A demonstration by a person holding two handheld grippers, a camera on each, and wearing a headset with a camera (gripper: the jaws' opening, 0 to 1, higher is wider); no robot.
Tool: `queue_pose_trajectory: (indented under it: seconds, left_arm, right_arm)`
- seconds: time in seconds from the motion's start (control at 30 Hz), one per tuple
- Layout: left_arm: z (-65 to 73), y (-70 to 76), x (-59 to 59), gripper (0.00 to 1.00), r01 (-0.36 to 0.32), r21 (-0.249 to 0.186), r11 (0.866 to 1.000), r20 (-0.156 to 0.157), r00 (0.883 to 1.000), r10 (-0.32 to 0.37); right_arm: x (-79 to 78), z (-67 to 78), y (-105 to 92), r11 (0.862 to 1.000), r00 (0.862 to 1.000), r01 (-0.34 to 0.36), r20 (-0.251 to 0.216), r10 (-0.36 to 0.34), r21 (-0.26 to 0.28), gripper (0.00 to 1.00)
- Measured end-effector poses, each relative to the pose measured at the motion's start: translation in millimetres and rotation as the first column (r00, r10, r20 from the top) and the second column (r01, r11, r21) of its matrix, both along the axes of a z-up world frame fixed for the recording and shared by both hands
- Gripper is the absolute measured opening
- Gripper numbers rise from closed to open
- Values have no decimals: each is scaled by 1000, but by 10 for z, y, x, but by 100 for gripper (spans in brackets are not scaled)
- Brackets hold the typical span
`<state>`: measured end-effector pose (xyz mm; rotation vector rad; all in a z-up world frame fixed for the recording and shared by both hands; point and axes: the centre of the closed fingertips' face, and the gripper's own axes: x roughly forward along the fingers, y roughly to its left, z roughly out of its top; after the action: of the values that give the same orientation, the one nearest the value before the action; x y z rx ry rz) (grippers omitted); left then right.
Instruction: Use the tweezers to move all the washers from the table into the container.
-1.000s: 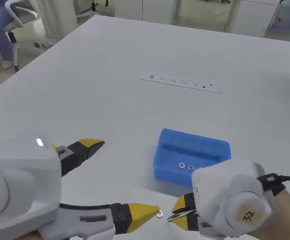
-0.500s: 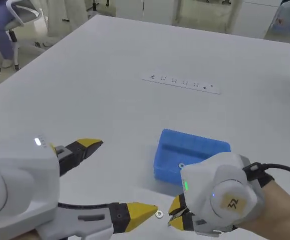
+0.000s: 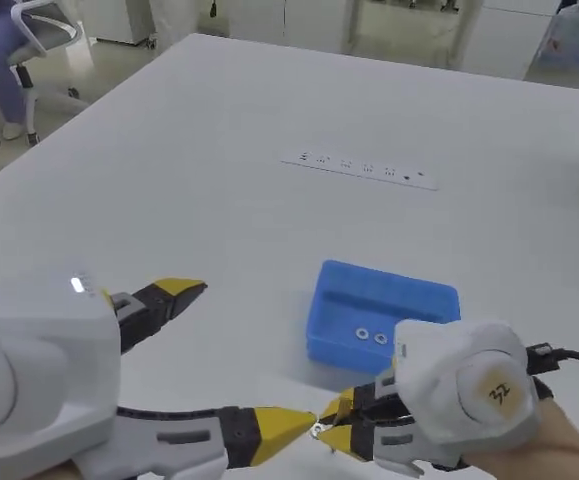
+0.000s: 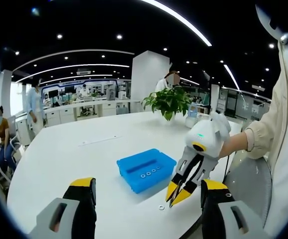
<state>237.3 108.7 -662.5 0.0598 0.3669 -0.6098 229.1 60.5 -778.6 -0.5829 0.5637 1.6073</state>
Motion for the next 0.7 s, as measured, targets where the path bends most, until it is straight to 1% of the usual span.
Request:
queue_pose_trajectory:
  seconds: [0.03,0.07,0.1,0.13,0.17,0.2,0.23,0.3,0.4,0.47,0.6,0.63,0.7]
  left_arm:
    - [2,5,-2,88,-1,0,1000,0,1000,1]
    - [4,13,-4,88,-3,0,1000,1,1000,3]
    - [4,27,-8,88,-6,-1,1000,0,1000,6]
    - [-1,39,-11,88,-9,-1,1000,-1,1000,9]
    - [-3,42,-13,88,-9,-1,1000,-1,1000,9]
    - [-9,50,-16,88,-10,1,1000,-3,1000,10]
    - [-13,54,-17,88,-11,2,1000,-3,1000,11]
    - [-17,53,-21,88,-11,3,1000,-6,1000,11]
    - [-3,38,-17,88,-10,-1,1000,-3,1000,10]
    - [1,29,-13,88,-9,-2,1000,-3,1000,9]
    - [5,22,-10,88,-6,1,1000,-2,1000,6]
    - [7,26,-10,88,-7,0,1000,-2,1000,7]
    - [3,35,-13,88,-9,0,1000,-4,1000,9]
  right_arm:
    - [20,8,3,1000,999,23,-23,-23,21,2]
    - [51,19,-4,996,993,83,-88,-79,42,2]
    - [93,22,-14,991,986,121,-120,-114,53,2]
    - [158,22,-41,984,975,170,-153,-159,57,2]
    - [199,24,-53,977,965,203,-181,-189,60,2]
    - [246,40,-54,967,949,244,-225,-223,72,2]
    - [257,56,-51,963,939,259,-257,-231,81,2]
    - [322,103,-29,948,923,296,-290,-253,114,2]
    - [356,98,-18,946,921,304,-287,-263,111,3]
    - [360,81,16,948,922,302,-284,-262,105,3]
    - [301,105,82,953,930,280,-280,-239,116,3]
    - [287,102,93,956,935,270,-270,-231,117,3]
    - [279,74,96,960,939,258,-260,-223,108,3]
